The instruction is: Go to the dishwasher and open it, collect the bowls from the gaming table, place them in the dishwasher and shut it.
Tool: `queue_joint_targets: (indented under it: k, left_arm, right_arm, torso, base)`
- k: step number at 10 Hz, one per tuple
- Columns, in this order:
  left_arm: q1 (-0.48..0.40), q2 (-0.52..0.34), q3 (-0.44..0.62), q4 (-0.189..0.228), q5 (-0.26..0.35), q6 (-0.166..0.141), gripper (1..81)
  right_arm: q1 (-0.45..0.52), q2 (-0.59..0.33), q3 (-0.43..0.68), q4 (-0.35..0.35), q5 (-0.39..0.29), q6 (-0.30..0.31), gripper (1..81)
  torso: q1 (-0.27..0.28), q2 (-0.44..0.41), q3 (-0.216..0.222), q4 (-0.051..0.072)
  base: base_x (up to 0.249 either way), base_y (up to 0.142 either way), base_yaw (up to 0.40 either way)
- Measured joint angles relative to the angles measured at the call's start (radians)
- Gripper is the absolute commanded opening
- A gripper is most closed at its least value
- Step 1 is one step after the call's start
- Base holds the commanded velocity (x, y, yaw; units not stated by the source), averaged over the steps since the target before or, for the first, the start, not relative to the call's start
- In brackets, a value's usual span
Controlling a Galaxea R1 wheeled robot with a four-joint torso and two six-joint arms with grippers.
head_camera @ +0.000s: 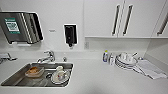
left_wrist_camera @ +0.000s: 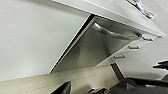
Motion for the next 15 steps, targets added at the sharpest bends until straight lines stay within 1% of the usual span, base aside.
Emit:
queue_joint_targets:
  k: [2,3,5,8,9,10,11,13,15]
  left_arm:
    - [-0.036,0.004,0.006,0.025,0.002,-0.004,81.1]
    - [-0.054,0.004,0.020,0.030,0.003,-0.004,81.1]
    - [-0.082,0.004,0.046,0.039,0.014,-0.004,81.1]
    - [-0.091,0.005,0.047,0.039,0.019,-0.006,81.1]
    - [-0.091,0.009,0.047,0.040,0.019,-0.006,81.1]
    - [-0.091,0.014,0.047,0.040,0.019,-0.006,81.1]
    - [-0.091,0.021,0.047,0.040,0.019,-0.006,81.1]
    - [-0.091,0.027,0.046,0.042,0.019,-0.006,81.1]
    - [-0.091,0.039,0.034,0.042,0.020,-0.006,81.1]
  right_arm:
    - [0.026,-0.001,0.003,0.000,-0.007,0.039,81.1]
    - [0.043,-0.001,0.007,-0.001,-0.012,0.051,81.1]
    - [0.089,-0.009,0.032,-0.001,-0.057,0.070,81.1]
    - [0.183,-0.023,0.066,-0.001,-0.131,0.137,81.1]
    - [0.216,-0.024,0.079,-0.002,-0.169,0.166,81.1]
    - [0.240,-0.024,0.083,-0.003,-0.197,0.211,81.1]
    - [0.264,-0.024,0.085,-0.003,-0.234,0.279,81.1]
    - [0.313,-0.023,0.085,-0.005,-0.294,0.364,81.1]
    - [0.346,0.002,0.079,-0.006,-0.350,0.418,81.1]
  torso:
    - [0.000,0.000,0.000,0.000]
    - [0.000,0.000,0.000,0.000]
    - [0.000,0.000,0.000,0.000]
    - [0.000,0.000,0.000,0.000]
    - [0.000,0.000,0.000,0.000]
    - [0.001,0.000,-0.001,0.000]
    - [0.001,0.000,-0.001,0.000]
    - [0.001,0.000,-0.001,0.000]
    - [0.001,0.000,-0.001,0.000]
  base:
    - [0.000,0.000,0.000]
    - [0.000,0.000,0.000]
    - [0.000,0.000,0.000]
    - [0.000,0.000,0.000]
    - [0.000,0.000,0.000]
    - [0.000,0.000,0.000]
    - [0.000,0.000,0.000]
    - [0.000,0.000,0.000]
    - [0.000,0.000,0.000]
